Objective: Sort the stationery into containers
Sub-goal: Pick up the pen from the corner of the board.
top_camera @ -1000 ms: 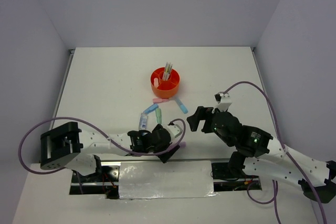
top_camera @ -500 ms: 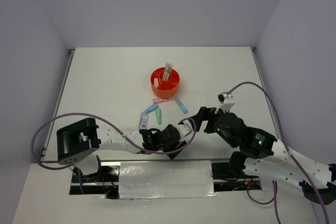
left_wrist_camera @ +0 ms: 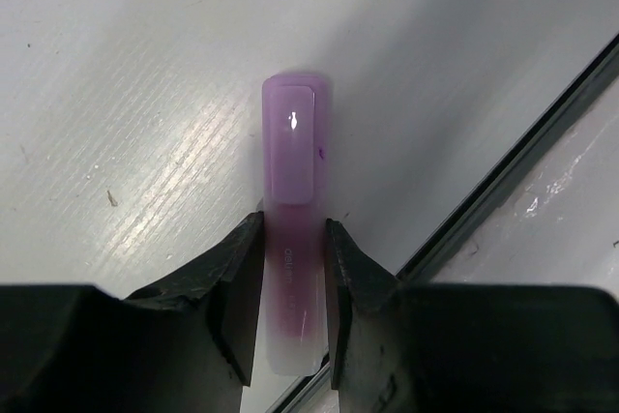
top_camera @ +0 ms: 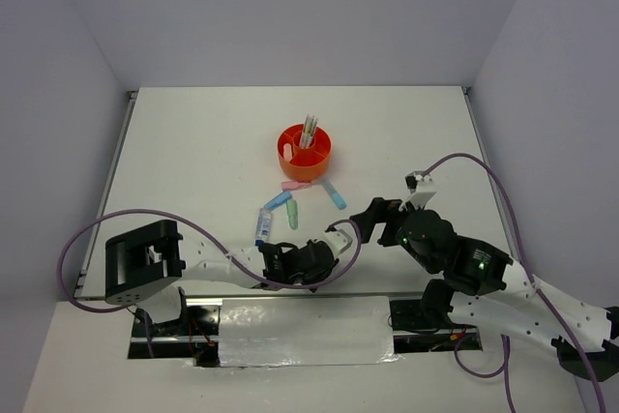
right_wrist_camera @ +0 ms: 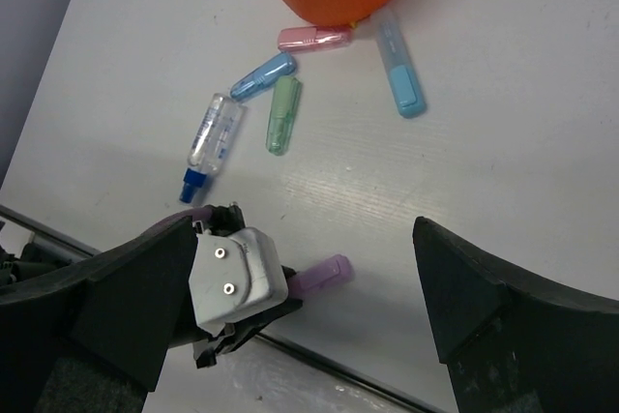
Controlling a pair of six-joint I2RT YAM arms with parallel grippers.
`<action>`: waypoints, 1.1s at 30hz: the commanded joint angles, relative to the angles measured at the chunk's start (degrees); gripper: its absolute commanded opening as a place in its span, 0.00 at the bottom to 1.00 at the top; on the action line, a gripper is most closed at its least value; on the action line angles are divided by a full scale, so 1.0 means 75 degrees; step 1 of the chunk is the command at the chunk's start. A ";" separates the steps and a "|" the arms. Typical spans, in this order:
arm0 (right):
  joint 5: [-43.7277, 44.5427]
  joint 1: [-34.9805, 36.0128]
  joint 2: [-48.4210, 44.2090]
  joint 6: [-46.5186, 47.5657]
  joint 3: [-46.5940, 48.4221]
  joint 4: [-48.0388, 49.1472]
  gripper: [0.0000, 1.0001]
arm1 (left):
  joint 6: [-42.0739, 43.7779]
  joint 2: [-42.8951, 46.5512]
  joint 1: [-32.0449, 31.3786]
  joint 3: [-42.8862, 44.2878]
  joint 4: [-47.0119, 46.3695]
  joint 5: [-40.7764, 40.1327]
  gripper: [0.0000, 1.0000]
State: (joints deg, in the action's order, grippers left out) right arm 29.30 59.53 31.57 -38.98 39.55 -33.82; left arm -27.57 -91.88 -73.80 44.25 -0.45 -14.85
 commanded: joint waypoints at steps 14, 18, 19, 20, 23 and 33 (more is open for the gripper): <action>-0.2112 -0.2019 0.0102 -0.1060 -0.1394 0.2069 1.00 | -0.0673 0.1936 -0.0203 -0.1222 -0.1026 -0.1793 0.00; -0.3027 -0.2007 0.0430 -0.1154 -0.1652 0.2915 0.96 | -0.0379 0.2977 -0.0297 -0.1657 -0.1802 -0.1676 0.00; -0.3225 -0.2007 0.0524 -0.1200 -0.1664 0.3171 0.95 | -0.0309 0.3131 -0.0308 -0.1739 -0.1943 -0.1630 0.00; -0.3366 -0.1984 0.0687 -0.1236 -0.1699 0.3313 0.95 | -0.0192 0.3377 -0.0332 -0.1891 -0.2153 -0.1548 0.00; -0.3836 -0.1902 0.1038 -0.1318 -0.1676 0.3865 0.92 | -0.0039 0.3659 -0.0332 -0.2102 -0.2389 -0.1407 0.00; -0.3918 -0.0836 0.2001 -0.1541 -0.1582 0.4475 0.70 | 0.0102 0.4223 -0.0344 -0.2314 -0.2647 -0.1535 0.00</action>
State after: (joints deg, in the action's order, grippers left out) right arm 0.60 50.83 45.52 -49.67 26.94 -4.51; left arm -28.42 -61.80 -75.99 26.79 -15.68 -25.30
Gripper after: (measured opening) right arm 0.714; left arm 0.392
